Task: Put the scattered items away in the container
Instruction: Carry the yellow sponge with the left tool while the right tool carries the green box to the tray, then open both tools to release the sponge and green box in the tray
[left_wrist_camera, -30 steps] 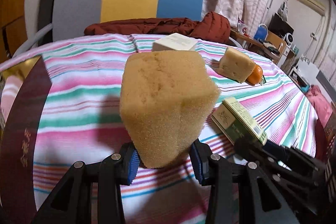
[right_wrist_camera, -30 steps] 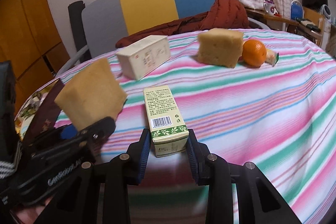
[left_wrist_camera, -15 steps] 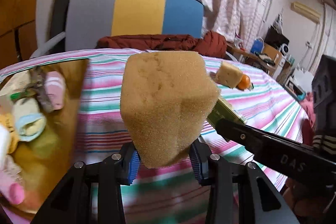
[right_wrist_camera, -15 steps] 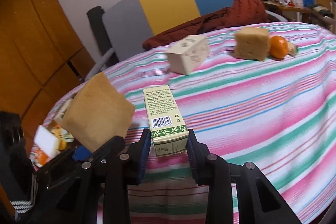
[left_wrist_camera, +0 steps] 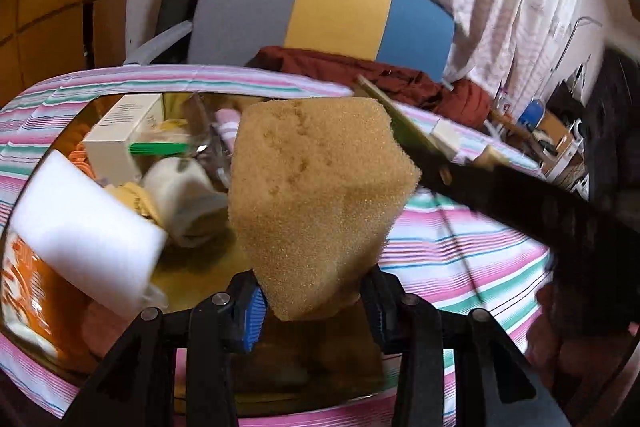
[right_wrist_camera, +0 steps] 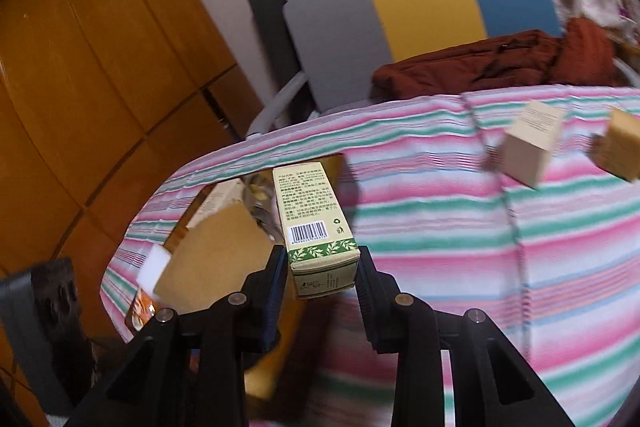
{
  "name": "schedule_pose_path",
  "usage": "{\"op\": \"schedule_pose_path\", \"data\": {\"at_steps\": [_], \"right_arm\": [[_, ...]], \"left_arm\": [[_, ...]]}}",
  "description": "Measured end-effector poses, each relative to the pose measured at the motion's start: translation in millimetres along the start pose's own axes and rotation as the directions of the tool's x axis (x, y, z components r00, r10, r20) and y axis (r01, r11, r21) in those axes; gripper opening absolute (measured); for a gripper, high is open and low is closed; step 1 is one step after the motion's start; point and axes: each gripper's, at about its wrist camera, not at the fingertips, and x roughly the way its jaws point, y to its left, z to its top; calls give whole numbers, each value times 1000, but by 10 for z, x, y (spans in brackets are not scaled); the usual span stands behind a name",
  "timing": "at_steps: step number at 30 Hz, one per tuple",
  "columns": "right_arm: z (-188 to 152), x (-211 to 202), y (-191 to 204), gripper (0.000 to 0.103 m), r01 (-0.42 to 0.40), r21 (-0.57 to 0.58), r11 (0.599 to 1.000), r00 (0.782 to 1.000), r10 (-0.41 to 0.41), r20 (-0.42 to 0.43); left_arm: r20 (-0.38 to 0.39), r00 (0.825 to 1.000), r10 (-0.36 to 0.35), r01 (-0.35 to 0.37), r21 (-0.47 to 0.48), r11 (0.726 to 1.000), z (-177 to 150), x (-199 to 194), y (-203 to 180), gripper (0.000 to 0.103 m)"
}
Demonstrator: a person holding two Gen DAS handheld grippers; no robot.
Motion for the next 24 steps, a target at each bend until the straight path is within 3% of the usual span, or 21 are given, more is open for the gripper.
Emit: {"op": "schedule_pose_path", "data": {"at_steps": [3, 6, 10, 14, 16, 21, 24], "right_arm": [[141, 244, 129, 34, -6, -6, 1000, 1000, 6, -15], [268, 524, 175, 36, 52, -7, 999, 998, -52, -28], [372, 836, 74, 44, 84, 11, 996, 994, -83, -69], [286, 656, 27, 61, 56, 26, 998, 998, -56, -26], [195, 543, -2, 61, 46, 30, 998, 999, -46, -16], [6, 302, -127, 61, 32, 78, 996, 999, -32, -2], [-85, 186, -222, 61, 26, 120, 992, 1000, -26, 4]], "left_arm": [[-72, 997, 18, -18, -4, 1000, 18, 113, 128, 43], [-107, 993, 56, -59, -25, 998, -5, 162, 244, 61], [-85, 993, 85, -86, -15, 996, -52, 70, 276, 64], [-37, 993, 109, -109, 4, 994, -114, -52, 271, 64], [-12, 993, 121, -121, -15, 993, -140, -117, 276, 64], [62, 996, 72, -67, -81, 994, -120, -281, 319, 64], [78, 990, 115, -110, -71, 991, -66, -259, 327, 55]]}}
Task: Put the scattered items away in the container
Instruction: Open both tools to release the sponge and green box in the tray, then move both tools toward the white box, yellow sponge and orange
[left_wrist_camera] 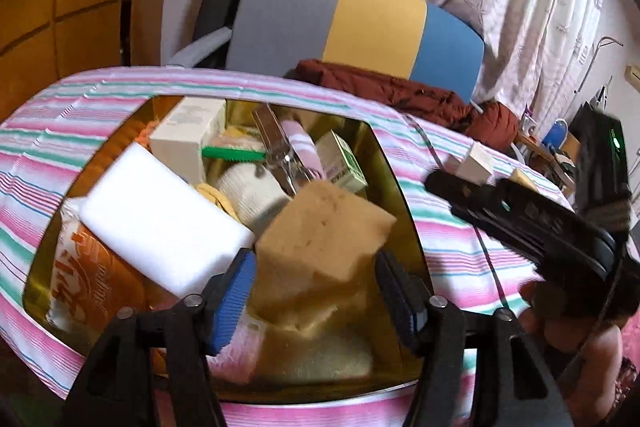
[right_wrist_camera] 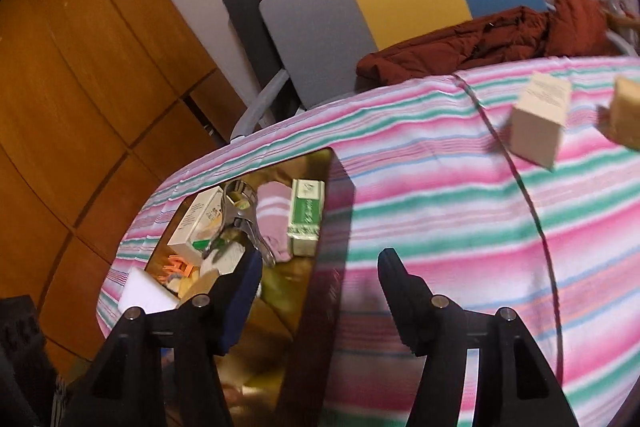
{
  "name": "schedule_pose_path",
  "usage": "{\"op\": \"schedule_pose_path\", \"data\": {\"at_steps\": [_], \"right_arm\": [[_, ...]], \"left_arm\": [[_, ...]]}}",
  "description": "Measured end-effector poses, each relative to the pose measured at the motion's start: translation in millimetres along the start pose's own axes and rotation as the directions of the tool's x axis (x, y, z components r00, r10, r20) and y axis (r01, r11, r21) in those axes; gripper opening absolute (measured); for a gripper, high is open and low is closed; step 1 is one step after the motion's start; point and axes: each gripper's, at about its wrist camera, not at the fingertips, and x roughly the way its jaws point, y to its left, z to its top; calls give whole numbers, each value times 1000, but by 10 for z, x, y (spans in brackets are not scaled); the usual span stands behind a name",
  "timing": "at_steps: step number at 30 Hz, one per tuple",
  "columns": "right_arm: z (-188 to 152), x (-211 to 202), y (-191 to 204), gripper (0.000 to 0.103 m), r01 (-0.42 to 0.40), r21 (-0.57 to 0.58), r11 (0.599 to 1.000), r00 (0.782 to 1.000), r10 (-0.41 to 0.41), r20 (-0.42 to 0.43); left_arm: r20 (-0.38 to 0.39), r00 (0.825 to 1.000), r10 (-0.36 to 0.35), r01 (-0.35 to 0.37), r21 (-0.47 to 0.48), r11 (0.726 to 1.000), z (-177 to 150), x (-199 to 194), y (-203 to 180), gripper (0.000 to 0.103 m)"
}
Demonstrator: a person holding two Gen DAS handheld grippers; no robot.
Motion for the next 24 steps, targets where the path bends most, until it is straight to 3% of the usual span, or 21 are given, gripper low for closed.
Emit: {"op": "schedule_pose_path", "data": {"at_steps": [4, 7, 13, 19, 24], "right_arm": [[-58, -121, -107, 61, 5, 24, 1000, 1000, -5, 8], [-69, -219, -224, 61, 8, 47, 999, 1000, -9, 18], [-99, -424, -493, 61, 34, 87, 996, 998, -38, 51], [-164, -584, -803, 62, 69, 150, 986, 995, -79, 61], [-222, -668, -1058, 62, 100, 201, 974, 991, -115, 65]], "left_arm": [[-35, 996, 84, -84, -2, 996, 42, 115, 34, 53], [0, 991, 131, -131, -33, 991, 57, 33, 44, 57], [48, 996, 75, -72, -55, 996, 38, -134, -82, 61], [122, 991, 45, -43, -19, 999, 44, -276, -304, 61], [131, 991, -5, 0, 33, 999, 42, -309, -540, 62]]}}
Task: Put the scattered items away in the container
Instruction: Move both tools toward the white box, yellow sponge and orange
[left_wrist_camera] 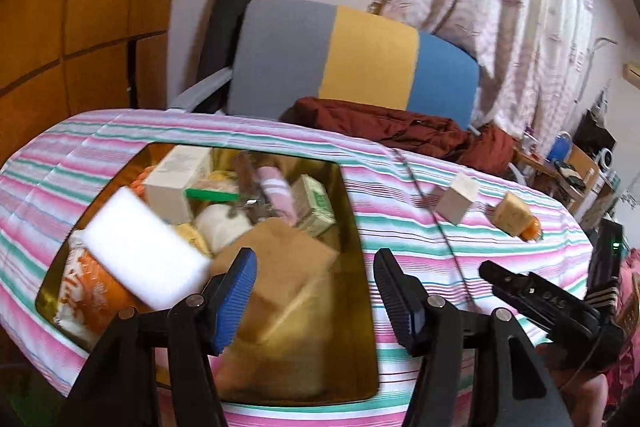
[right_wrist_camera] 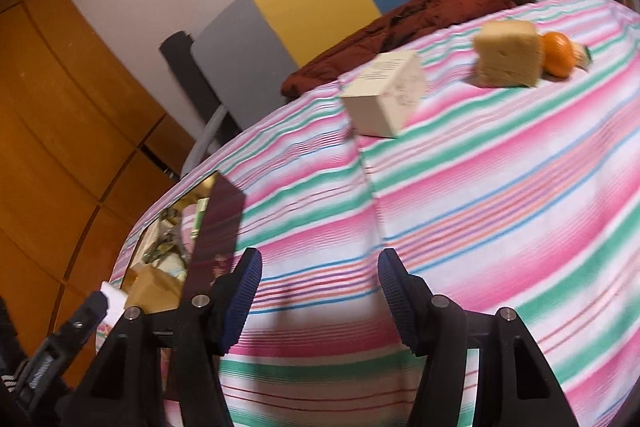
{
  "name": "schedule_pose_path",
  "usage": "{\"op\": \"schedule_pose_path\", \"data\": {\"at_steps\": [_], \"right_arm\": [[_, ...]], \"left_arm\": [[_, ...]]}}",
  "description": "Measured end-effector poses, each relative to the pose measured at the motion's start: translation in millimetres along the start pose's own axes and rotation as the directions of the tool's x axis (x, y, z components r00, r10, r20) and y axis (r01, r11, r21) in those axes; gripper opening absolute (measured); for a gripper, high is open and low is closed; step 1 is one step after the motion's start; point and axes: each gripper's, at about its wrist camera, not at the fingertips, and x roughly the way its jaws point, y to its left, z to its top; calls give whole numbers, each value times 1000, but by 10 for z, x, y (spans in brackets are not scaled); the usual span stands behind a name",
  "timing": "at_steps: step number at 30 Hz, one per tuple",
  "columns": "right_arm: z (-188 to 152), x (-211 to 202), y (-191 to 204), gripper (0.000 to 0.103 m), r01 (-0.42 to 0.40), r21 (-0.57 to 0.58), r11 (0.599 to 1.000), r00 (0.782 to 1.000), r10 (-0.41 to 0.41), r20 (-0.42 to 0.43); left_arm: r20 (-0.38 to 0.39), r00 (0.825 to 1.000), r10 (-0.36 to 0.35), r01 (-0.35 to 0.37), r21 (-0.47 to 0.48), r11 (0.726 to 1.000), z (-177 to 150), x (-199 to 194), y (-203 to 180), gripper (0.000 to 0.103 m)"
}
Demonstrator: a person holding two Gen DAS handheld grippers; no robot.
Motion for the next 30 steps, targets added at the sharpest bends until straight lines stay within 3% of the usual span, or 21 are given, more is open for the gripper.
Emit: {"op": "schedule_pose_path", "data": {"at_steps": [5, 16, 21, 25, 30], "right_arm": [[36, -65, -252, 62, 38, 34, 999, 999, -39, 18], [200, -159, -694, 63, 110, 73, 991, 992, -114, 54], [477, -70, -928, 72, 181, 85, 980, 978, -189, 89], [768, 75, -1129, 74, 209, 109, 972, 970, -221, 103], [1120, 235, -1311, 83, 226, 147, 963, 962, -245, 124]], "left_arm": [[-16, 999, -51, 52, 71, 996, -10, 45, -291, 62], [-131, 984, -118, 140, 170, 975, -12, 451, -884, 64], [-212, 968, -134, 177, 198, 964, 77, 879, -1145, 66], [-272, 953, -135, 196, 212, 957, 160, 1260, -1336, 66], [-284, 952, -113, 195, 279, 940, 297, 1672, -1575, 69]]}}
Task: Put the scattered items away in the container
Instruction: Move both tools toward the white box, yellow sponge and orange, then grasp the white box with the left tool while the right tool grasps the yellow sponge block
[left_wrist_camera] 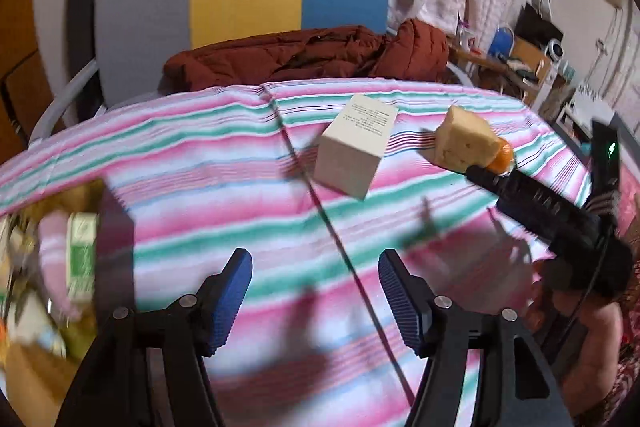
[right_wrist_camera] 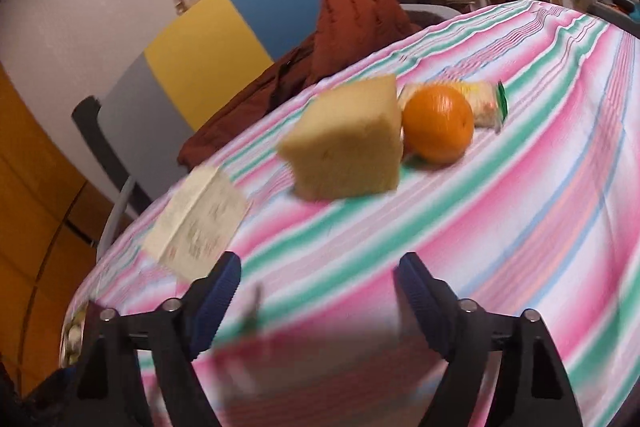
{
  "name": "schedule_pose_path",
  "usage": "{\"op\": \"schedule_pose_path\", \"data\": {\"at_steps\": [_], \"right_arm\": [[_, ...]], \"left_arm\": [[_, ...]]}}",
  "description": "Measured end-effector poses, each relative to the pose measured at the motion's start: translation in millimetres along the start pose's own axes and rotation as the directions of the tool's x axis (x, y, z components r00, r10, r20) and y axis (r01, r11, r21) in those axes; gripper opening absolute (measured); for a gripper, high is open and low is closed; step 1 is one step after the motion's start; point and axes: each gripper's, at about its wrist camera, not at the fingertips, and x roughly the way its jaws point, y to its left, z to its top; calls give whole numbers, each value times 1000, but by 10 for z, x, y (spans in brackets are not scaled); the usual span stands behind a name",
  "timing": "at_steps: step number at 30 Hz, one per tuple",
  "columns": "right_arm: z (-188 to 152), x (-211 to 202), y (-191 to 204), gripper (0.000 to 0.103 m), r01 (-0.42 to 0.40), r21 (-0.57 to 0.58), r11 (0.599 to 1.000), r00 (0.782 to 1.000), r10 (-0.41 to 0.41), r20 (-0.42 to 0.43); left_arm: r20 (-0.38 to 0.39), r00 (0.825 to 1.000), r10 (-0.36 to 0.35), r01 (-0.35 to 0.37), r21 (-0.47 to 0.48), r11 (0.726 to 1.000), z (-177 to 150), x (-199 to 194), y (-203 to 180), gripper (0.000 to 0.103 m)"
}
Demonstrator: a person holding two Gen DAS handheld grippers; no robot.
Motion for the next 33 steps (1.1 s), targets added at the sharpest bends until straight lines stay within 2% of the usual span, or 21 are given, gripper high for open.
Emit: {"op": "schedule_pose_path", "data": {"at_steps": [3, 8, 13, 15, 17, 18, 21, 22, 24, 28, 33], "right_arm": [[193, 162, 18, 91, 35, -12, 999, 999, -35, 4], [361, 338, 52, 92, 69, -16, 998, 998, -69, 14], [412, 512, 62, 92, 112, -23, 993, 994, -113, -8], [415, 543, 38, 90, 121, -10, 993, 993, -121, -9], [423, 542, 30, 76, 114, -4, 993, 993, -114, 2], [417, 547, 31, 76, 114, -6, 993, 994, -114, 1], [394, 532, 38, 72, 114, -13, 993, 993, -114, 15], [389, 529, 35, 72, 114, -13, 993, 993, -113, 18], [382, 522, 28, 71, 110, -10, 994, 994, -109, 23], [379, 521, 11, 70, 103, -4, 995, 994, -103, 33], [348, 499, 45, 66, 110, -19, 994, 993, -110, 40]], "left_arm": [[-12, 1000, -2, 2, 40, 999, 182, 196, -41, 71], [-4, 1000, -14, 15, 96, 995, 432, 436, -71, 73], [6, 999, -36, 35, 186, 982, 579, 611, -159, 81], [11, 999, -47, 43, 223, 974, 605, 661, -210, 81], [15, 999, -50, 45, 244, 969, 629, 707, -250, 81], [21, 999, -50, 43, 247, 968, 642, 723, -268, 81], [39, 997, -61, 51, 221, 974, 647, 766, -280, 79], [53, 996, -68, 56, 201, 978, 634, 767, -267, 70], [73, 994, -80, 69, 138, 988, 610, 797, -216, 57], [97, 991, -87, 83, 42, 996, 561, 842, -148, 55], [127, 991, -39, 34, 43, 999, 502, 814, -195, 52]]}}
